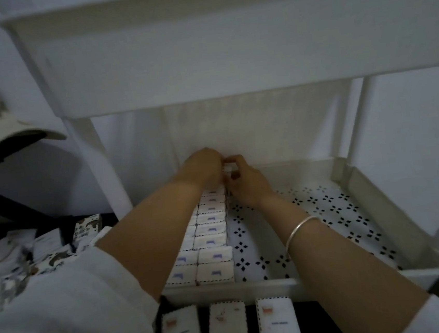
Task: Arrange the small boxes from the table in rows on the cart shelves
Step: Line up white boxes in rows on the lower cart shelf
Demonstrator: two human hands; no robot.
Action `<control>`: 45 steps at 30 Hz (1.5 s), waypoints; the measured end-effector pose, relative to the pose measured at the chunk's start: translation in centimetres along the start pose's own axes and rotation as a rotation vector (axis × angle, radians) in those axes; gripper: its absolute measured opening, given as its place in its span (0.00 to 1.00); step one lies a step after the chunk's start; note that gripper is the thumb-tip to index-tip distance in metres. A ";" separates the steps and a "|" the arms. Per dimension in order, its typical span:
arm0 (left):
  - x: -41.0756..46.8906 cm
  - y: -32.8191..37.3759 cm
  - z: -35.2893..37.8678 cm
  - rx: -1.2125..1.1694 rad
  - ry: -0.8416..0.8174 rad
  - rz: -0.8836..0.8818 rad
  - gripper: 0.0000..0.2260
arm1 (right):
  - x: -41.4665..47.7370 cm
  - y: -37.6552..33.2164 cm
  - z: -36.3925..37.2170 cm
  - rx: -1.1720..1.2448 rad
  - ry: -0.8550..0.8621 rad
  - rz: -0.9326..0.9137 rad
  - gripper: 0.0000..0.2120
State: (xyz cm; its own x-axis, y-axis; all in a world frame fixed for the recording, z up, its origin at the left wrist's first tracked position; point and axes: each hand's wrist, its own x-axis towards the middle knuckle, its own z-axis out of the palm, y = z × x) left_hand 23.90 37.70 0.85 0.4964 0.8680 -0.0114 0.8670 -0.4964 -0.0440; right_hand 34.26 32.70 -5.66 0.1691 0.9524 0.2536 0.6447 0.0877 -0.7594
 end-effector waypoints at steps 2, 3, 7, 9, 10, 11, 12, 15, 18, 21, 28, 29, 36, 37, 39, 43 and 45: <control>-0.8 0.5 0.7 0.033 0.111 -0.005 0.11 | 0.0 0.0 0.0 -0.047 -0.044 0.005 0.16; -1.4 0.9 0.8 0.043 0.151 -0.004 0.14 | 0.0 -0.1 0.0 -0.058 -0.069 0.014 0.15; -3.9 2.6 -0.9 0.127 0.131 -0.006 0.17 | -0.3 -0.3 -0.1 -0.107 -0.096 0.037 0.09; -5.5 3.3 -2.1 0.109 0.083 -0.023 0.17 | -0.6 -0.8 -0.8 -0.284 -0.114 0.057 0.06; -6.5 3.8 -2.4 0.075 0.062 -0.028 0.18 | -0.9 -1.1 -1.2 -0.368 -0.142 0.076 0.08; -7.7 4.3 -2.7 0.047 0.067 -0.025 0.19 | -1.2 -1.8 -1.9 -0.415 -0.171 0.098 0.17; -9.1 4.7 -2.8 0.031 0.095 -0.010 0.20 | -1.5 -2.7 -2.5 -0.410 -0.189 0.109 0.26; -13.9 5.6 -3.3 -0.052 0.173 0.049 0.22 | -2.9 -4.9 -4.2 -0.436 -0.148 0.084 0.30; -18.4 6.0 -4.0 -0.282 0.272 0.145 0.18 | -6.9 -6.2 -6.7 -0.554 -0.119 0.026 0.21; -23.4 7.7 -3.6 -0.523 0.278 0.282 0.11 | -13.0 -6.9 -9.7 -0.557 -0.093 -0.032 0.16; -32.2 12.5 0.2 -0.501 -0.121 0.625 0.15 | -26.1 -5.6 -14.7 -0.544 -0.088 0.062 0.10; -32.5 12.8 0.5 -0.459 -0.110 0.643 0.16 | -27.5 -5.4 -15.0 -0.556 -0.085 0.076 0.11; -31.4 12.9 2.5 -0.155 -0.020 0.538 0.16 | -33.6 -3.4 -15.5 -0.723 0.010 0.096 0.10; -31.3 12.9 2.7 -0.139 -0.020 0.535 0.16 | -34.1 -3.2 -15.4 -0.732 0.035 0.108 0.10; -31.4 12.9 2.6 -0.110 -0.014 0.542 0.14 | -34.8 -3.0 -15.0 -0.738 0.079 0.129 0.14; -32.0 13.0 2.3 -0.121 -0.011 0.553 0.13 | -35.5 -2.8 -14.0 -0.693 0.037 0.176 0.29; -32.0 13.1 2.4 -0.126 -0.002 0.541 0.12 | -35.5 -2.7 -13.7 -0.694 0.000 0.199 0.35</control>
State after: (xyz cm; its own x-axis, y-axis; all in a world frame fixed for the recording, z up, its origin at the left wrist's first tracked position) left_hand 19.23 3.47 -1.81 0.8722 0.4891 -0.0009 0.4872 -0.8687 0.0889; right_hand 36.75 -5.35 -4.39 0.3326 0.9310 0.1505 0.9267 -0.2931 -0.2354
